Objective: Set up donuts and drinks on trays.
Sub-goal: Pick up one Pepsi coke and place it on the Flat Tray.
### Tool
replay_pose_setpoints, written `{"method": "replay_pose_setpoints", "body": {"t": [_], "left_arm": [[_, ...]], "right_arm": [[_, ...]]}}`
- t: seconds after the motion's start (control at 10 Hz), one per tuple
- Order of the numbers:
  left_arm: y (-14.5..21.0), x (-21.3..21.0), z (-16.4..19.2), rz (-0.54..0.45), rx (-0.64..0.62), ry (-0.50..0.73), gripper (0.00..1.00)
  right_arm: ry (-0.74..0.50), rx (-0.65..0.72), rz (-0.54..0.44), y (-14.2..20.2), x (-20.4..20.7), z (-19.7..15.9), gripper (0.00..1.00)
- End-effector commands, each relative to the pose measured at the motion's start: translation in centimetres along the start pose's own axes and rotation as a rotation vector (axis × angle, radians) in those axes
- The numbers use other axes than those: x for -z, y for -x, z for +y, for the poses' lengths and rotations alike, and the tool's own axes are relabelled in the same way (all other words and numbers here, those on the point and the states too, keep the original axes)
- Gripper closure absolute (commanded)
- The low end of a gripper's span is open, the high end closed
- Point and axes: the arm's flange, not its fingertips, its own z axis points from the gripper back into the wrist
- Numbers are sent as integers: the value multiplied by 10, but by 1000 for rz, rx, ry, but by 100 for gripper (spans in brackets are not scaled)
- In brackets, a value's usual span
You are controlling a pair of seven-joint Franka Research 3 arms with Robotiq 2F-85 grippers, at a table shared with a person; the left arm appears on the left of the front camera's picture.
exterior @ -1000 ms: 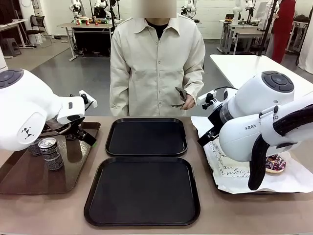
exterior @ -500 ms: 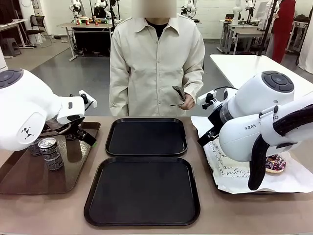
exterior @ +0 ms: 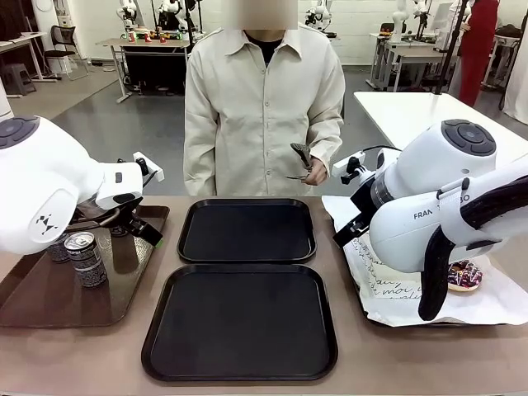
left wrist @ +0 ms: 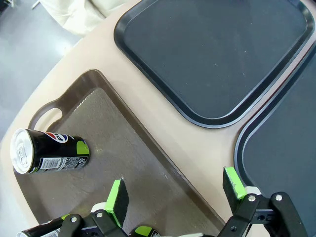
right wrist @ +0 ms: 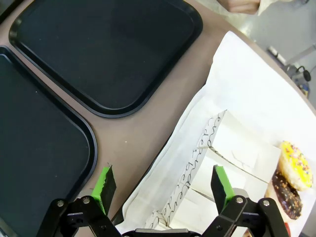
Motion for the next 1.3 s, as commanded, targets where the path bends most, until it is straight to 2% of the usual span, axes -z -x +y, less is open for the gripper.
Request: {"method": "replay_pose_setpoints", "body": {"t": [0.0, 0.1, 0.4, 0.5, 0.7, 0.8, 0.9, 1.0, 1.1, 1.2], "left_arm": [[0, 0, 0, 0, 0, 0, 0], [0, 0, 0, 0, 0, 0, 0], [26, -108, -29, 49, 103, 57, 0], [47, -129, -33, 126, 141, 107, 0], [90, -146, -41, 254, 173, 153, 0], [106, -149, -43, 285, 174, 178, 0], [119, -142, -47, 290, 150, 174, 0], [27, -156, -36, 269, 165, 147, 0], [27, -156, -36, 269, 165, 147, 0], [27, -156, -36, 269, 165, 147, 0]], "right_arm": [[0, 0, 0, 0, 0, 0, 0], [0, 0, 0, 0, 0, 0, 0], [48, -52, 91, 32, -73, 30, 0], [67, -60, 172, 56, -97, 37, 0], [16, -65, 316, 109, -129, 52, 0], [-42, -91, 363, 136, -139, 64, 0], [-82, -100, 360, 157, -133, 62, 0], [241, -84, 234, 147, -110, 25, 0], [-13, -85, 380, 31, -144, 41, 0], [-13, -85, 380, 31, -144, 41, 0]]}}
